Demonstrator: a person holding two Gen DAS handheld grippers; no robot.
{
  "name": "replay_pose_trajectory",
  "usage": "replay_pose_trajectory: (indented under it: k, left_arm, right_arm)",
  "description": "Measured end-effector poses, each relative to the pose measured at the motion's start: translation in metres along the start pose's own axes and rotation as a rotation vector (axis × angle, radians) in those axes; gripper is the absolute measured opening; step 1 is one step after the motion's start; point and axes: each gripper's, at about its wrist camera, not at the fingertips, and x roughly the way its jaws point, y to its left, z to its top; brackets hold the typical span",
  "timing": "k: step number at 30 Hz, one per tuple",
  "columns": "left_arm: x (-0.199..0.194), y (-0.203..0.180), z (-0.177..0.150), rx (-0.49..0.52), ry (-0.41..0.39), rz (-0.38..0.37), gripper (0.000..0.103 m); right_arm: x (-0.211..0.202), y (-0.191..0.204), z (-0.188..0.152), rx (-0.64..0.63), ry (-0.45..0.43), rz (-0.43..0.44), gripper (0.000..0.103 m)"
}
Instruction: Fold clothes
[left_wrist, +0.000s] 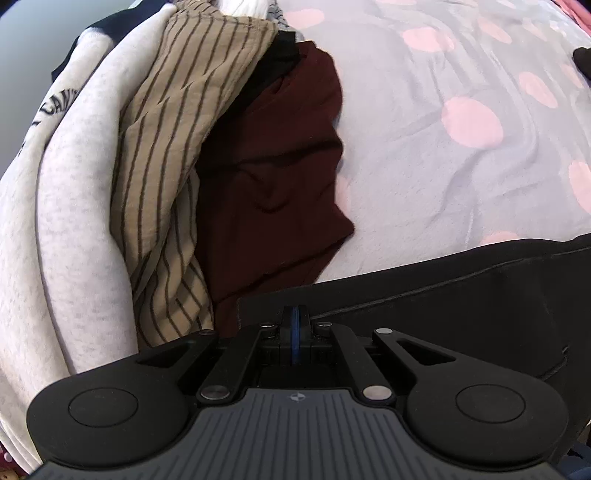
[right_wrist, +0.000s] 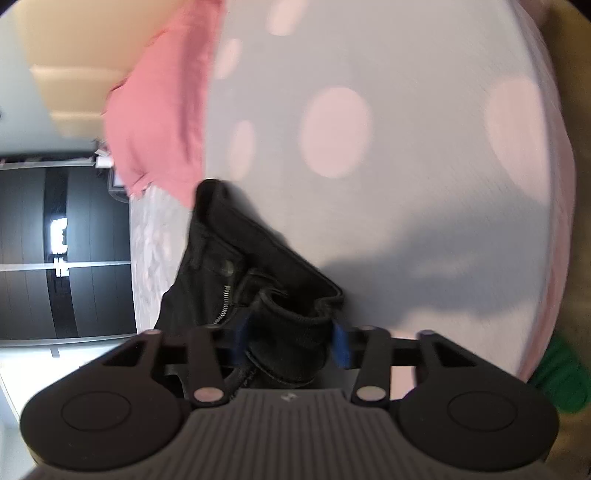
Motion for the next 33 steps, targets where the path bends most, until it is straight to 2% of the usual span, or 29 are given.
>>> replay_pose_trajectory:
  k: [1, 3, 6, 9, 12, 14, 16, 20, 24, 26, 27, 28, 30, 33]
  left_arm:
    - [0.000, -0.002, 0.001, 0.007, -0.001, 0.001, 0.000]
    - [-0.001, -0.008, 0.003, 0.030, -0.010, 0.018, 0.000]
    - [-0.006, -0.013, 0.006, 0.044, -0.040, 0.045, 0.000]
    - [-0.009, -0.010, 0.007, 0.028, -0.063, 0.061, 0.000]
    - [-0.014, -0.006, 0.007, 0.008, -0.077, 0.078, 0.000]
    - [-0.016, -0.005, 0.007, 0.006, -0.080, 0.082, 0.000]
    - [-0.017, -0.004, 0.006, 0.007, -0.084, 0.085, 0.000]
    - [-0.018, 0.000, 0.006, -0.002, -0.090, 0.053, 0.000]
    - [-0.022, 0.004, 0.007, -0.021, -0.119, -0.004, 0.000]
    - [-0.022, 0.006, 0.007, -0.031, -0.123, -0.052, 0.010]
    - [-0.022, 0.007, 0.006, -0.036, -0.120, -0.071, 0.023]
    - [-0.020, 0.008, 0.006, -0.041, -0.112, -0.077, 0.034]
    - [-0.013, 0.009, 0.006, -0.043, -0.087, -0.074, 0.037]
    - [0.000, 0.012, 0.006, -0.053, -0.034, -0.055, 0.037]
  right_arm:
    - [-0.002, 0.008, 0.000, -0.029, -0.010, 0.001, 0.022]
    - [-0.009, 0.037, -0.002, -0.175, -0.042, -0.013, 0.021]
    - [-0.021, 0.102, -0.018, -0.588, -0.114, -0.052, 0.020]
    - [-0.022, 0.147, -0.038, -0.883, -0.131, -0.197, 0.019]
    - [-0.003, 0.152, -0.054, -1.090, -0.108, -0.381, 0.019]
    - [0.013, 0.136, -0.054, -1.088, -0.048, -0.466, 0.019]
    - [0.020, 0.117, -0.046, -1.062, -0.025, -0.522, 0.019]
    - [0.034, 0.089, -0.039, -0.989, -0.017, -0.548, 0.020]
    - [0.039, 0.082, -0.042, -1.001, 0.005, -0.589, 0.030]
    - [0.035, 0.092, -0.044, -1.026, -0.002, -0.604, 0.030]
    - [0.032, 0.096, -0.046, -1.047, -0.008, -0.614, 0.034]
    - [0.030, 0.102, -0.048, -1.071, -0.018, -0.627, 0.042]
    - [0.027, 0.121, -0.054, -1.140, -0.041, -0.647, 0.044]
    - [0.027, 0.156, -0.069, -1.218, -0.049, -0.613, 0.047]
